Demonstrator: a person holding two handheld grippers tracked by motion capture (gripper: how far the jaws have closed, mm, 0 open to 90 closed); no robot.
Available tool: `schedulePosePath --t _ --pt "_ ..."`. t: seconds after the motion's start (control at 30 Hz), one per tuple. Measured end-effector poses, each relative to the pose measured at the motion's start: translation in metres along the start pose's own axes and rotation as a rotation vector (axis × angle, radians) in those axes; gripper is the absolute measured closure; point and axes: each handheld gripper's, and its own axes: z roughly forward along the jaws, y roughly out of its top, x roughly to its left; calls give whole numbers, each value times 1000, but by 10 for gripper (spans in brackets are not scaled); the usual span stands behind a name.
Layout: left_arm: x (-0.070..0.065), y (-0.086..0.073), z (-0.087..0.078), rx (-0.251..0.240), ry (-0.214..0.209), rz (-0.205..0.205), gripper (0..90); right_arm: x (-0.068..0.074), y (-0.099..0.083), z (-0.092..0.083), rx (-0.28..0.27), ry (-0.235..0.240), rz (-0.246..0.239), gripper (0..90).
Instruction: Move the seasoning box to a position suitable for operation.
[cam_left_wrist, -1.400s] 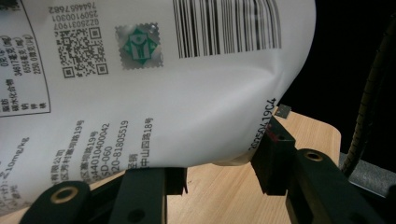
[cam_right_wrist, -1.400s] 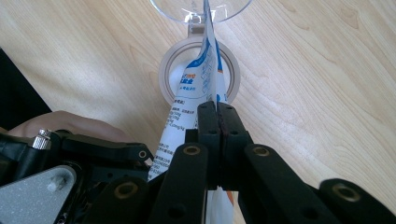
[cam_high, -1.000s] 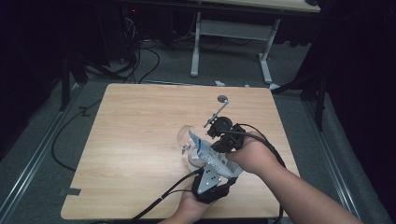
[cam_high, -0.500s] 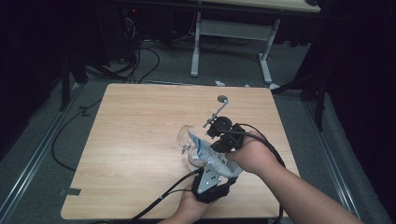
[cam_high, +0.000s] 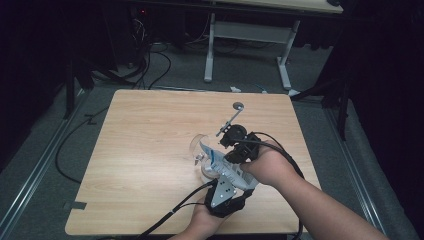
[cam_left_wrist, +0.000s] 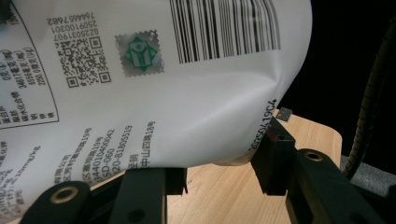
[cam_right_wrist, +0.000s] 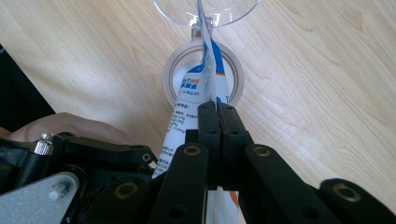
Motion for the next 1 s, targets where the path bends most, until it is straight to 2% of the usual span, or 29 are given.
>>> schedulePosePath --t 0.53,1.0 --pt "0 -1 0 -2 -1 -5 615 1 2 2 10 -9 18 900" --pt "0 0 0 -7 -7 -11 607 2 2 1 4 -24 7 900"
